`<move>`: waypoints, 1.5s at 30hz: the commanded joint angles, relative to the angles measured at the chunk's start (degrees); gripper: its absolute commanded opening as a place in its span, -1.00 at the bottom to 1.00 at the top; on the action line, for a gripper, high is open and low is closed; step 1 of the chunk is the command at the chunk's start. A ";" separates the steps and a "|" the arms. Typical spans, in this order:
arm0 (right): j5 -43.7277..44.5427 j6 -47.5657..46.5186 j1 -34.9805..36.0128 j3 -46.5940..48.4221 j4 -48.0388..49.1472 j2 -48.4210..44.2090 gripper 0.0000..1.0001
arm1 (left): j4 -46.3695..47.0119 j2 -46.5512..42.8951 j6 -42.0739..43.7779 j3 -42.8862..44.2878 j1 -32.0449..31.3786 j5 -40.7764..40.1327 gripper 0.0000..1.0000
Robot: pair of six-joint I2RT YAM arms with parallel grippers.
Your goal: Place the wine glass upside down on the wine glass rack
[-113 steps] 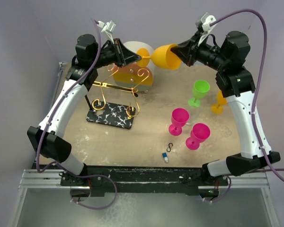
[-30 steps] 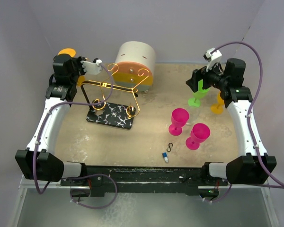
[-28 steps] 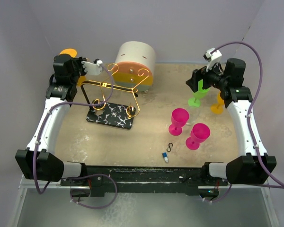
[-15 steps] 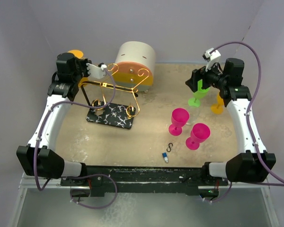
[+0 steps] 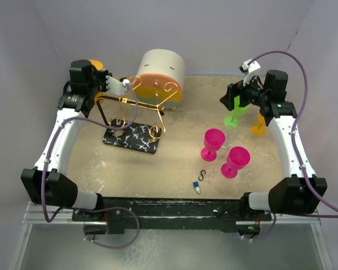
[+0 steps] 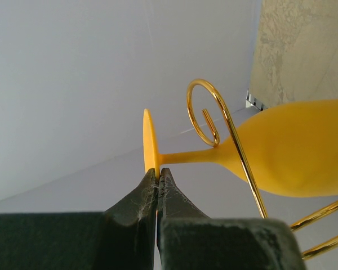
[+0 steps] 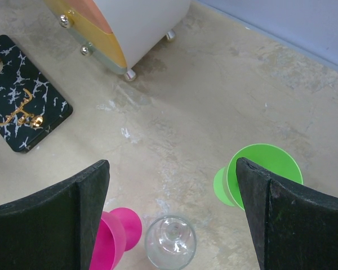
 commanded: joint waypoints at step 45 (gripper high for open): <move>-0.68 -0.90 -0.44 0.16 1.38 1.09 0.93 | 9.17 4.65 -1.73 3.01 -1.56 2.85 -0.96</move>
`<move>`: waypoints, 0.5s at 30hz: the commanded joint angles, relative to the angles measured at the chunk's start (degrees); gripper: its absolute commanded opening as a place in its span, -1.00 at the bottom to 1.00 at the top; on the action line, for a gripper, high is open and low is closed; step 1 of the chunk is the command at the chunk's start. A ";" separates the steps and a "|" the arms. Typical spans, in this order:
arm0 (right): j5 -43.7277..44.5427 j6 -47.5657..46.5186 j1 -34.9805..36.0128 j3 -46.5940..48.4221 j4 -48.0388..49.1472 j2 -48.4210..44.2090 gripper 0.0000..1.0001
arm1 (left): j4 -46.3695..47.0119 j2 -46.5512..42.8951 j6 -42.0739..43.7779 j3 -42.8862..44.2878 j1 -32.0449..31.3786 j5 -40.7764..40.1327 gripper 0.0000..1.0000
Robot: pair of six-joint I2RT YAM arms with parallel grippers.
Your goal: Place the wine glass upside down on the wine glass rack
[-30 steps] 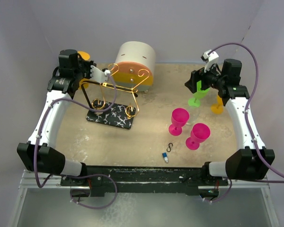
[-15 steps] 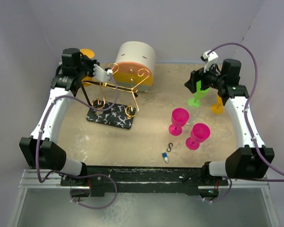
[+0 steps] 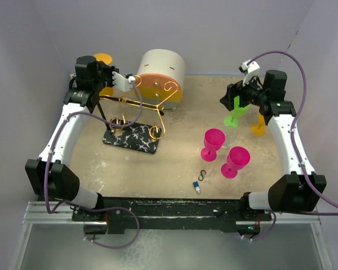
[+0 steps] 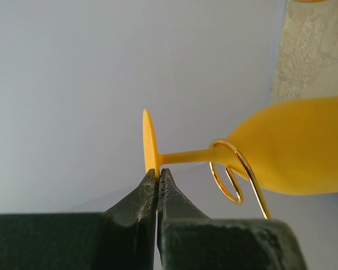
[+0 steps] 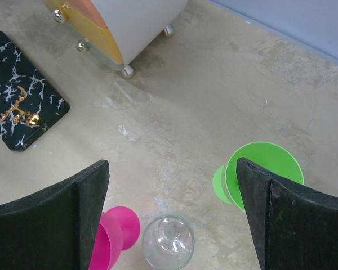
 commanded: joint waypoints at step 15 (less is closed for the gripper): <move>-0.57 -0.67 -0.28 0.14 1.42 -0.22 0.93 | -1.75 -0.48 -6.18 1.46 1.26 -5.49 -0.97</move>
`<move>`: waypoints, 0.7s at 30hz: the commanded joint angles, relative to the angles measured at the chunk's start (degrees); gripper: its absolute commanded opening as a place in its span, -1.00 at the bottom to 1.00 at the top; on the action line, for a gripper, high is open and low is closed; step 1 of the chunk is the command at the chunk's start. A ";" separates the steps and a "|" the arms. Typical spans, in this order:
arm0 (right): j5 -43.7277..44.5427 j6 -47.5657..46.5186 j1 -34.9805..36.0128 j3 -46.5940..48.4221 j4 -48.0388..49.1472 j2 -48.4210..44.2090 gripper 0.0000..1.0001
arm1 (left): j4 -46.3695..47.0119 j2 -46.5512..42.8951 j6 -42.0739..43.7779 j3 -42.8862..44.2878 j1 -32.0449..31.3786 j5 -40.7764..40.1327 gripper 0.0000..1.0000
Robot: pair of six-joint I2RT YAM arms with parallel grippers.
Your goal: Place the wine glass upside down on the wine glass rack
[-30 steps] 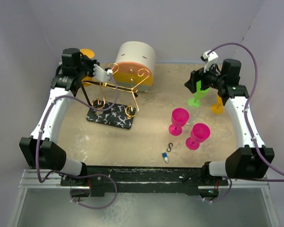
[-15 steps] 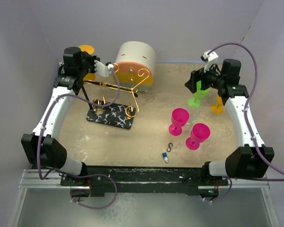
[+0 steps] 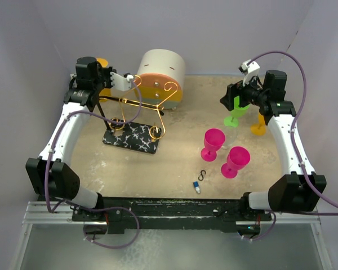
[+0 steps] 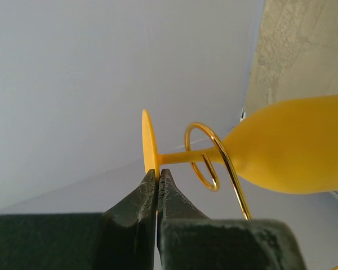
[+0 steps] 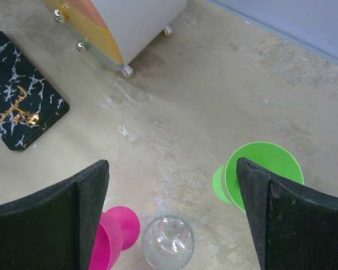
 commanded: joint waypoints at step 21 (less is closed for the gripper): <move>-0.11 -0.99 -0.26 0.17 1.51 0.04 0.95 | -6.25 -2.66 -5.53 0.71 0.87 -2.82 -0.83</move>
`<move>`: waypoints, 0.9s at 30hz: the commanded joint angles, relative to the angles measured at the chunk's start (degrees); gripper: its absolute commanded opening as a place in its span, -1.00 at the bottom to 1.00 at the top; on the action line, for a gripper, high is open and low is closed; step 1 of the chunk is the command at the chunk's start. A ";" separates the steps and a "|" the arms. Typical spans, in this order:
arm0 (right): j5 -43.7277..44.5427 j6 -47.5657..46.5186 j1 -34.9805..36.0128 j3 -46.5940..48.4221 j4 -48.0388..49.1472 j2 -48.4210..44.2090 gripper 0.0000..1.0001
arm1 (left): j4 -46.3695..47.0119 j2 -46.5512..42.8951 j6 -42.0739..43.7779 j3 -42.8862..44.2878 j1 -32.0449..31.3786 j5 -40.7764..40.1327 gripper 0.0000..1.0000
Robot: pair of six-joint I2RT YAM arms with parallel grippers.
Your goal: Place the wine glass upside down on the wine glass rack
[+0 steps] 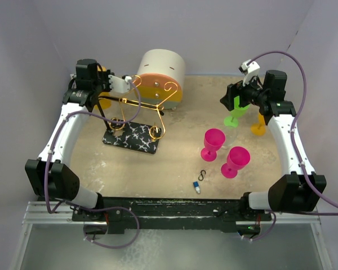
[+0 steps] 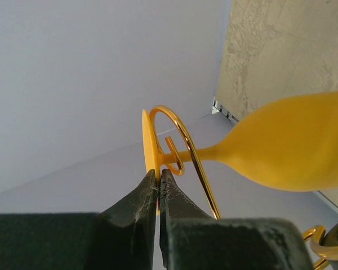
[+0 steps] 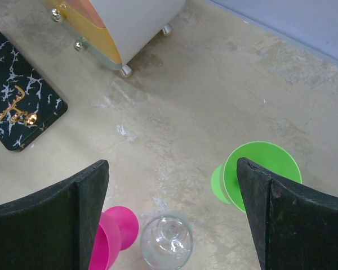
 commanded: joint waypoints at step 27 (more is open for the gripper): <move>1.17 -1.72 -0.26 0.52 1.25 1.10 0.98 | -8.07 -5.06 -1.24 0.79 0.32 -2.92 -0.21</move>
